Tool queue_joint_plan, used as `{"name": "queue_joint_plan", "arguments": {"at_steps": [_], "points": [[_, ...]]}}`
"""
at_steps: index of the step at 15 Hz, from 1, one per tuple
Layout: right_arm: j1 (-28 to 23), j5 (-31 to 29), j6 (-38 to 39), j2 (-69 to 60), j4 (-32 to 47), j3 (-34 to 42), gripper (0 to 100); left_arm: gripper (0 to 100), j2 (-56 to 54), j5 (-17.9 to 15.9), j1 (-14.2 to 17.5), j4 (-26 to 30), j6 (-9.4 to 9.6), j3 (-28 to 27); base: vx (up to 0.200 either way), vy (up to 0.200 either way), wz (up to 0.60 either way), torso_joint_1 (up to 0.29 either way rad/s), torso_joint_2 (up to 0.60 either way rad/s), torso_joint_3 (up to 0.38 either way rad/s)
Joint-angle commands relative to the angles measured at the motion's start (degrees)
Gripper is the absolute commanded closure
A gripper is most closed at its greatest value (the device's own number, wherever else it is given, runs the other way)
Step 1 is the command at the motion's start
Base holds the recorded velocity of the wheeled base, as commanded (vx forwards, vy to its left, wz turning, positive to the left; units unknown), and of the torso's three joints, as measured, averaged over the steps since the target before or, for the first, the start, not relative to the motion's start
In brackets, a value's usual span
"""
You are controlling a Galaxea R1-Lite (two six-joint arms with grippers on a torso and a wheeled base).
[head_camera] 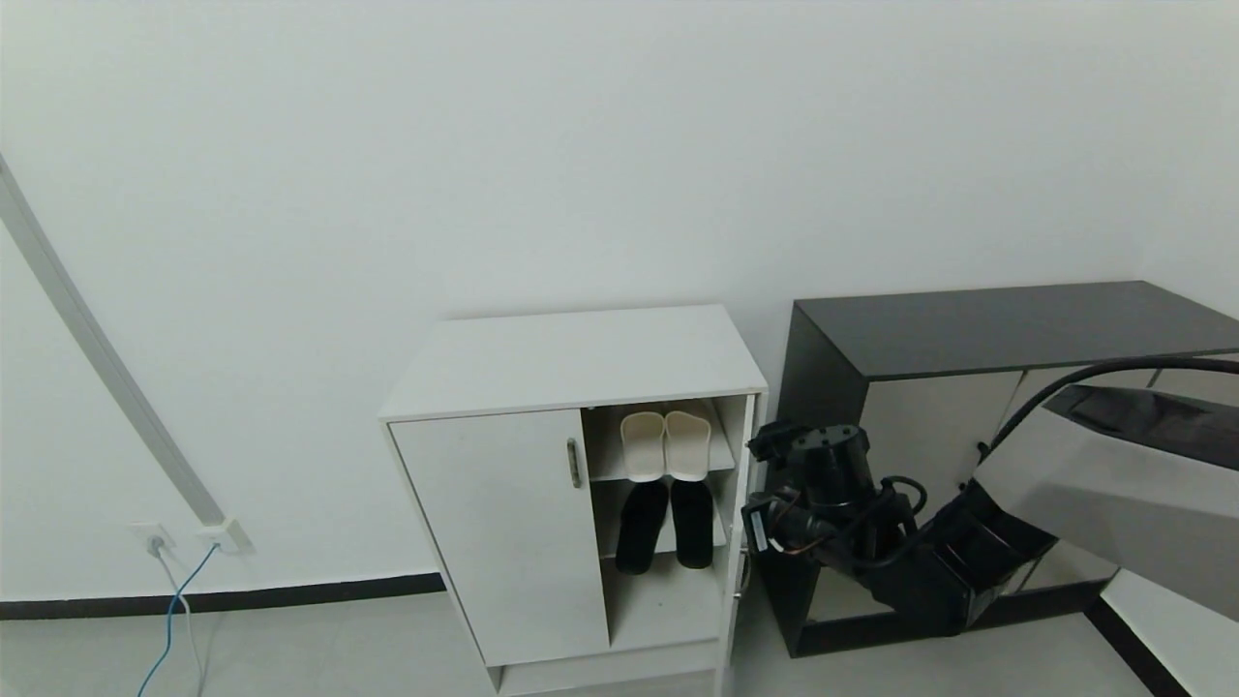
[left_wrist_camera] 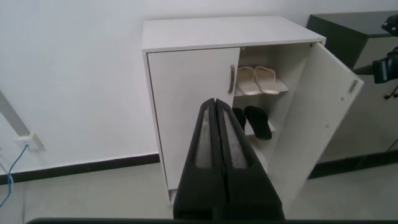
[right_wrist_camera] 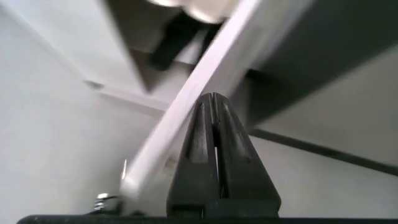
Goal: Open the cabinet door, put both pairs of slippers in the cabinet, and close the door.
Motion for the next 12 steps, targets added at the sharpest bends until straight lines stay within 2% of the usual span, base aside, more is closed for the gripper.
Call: {"name": "queue_joint_plan", "arguments": {"at_steps": [1,6,9,12], "points": [[1.54,1.28,0.20,-1.17,-0.03,1.06,100,100,-0.01,-0.02,0.00,-0.07,-0.04,-0.01,0.000,0.000,0.00,0.000,0.00,0.000],[2.25,1.37,-0.07,-2.23,-0.20,2.11,100,100,-0.01,-0.02,0.00,0.01,-0.04,-0.01,0.000,0.000,0.00,0.000,0.00,0.000],[2.77,1.54,-0.24,-2.49,-1.08,2.99,100,100,-0.01,-0.02,0.00,0.01,0.04,-0.01,0.000,0.000,0.60,0.001,0.00,0.002],[2.77,4.18,-0.33,-2.49,-3.81,5.10,100,100,-0.01,-0.02,0.00,0.01,-0.04,-0.01,0.000,0.000,0.00,0.000,0.00,0.000]]}}
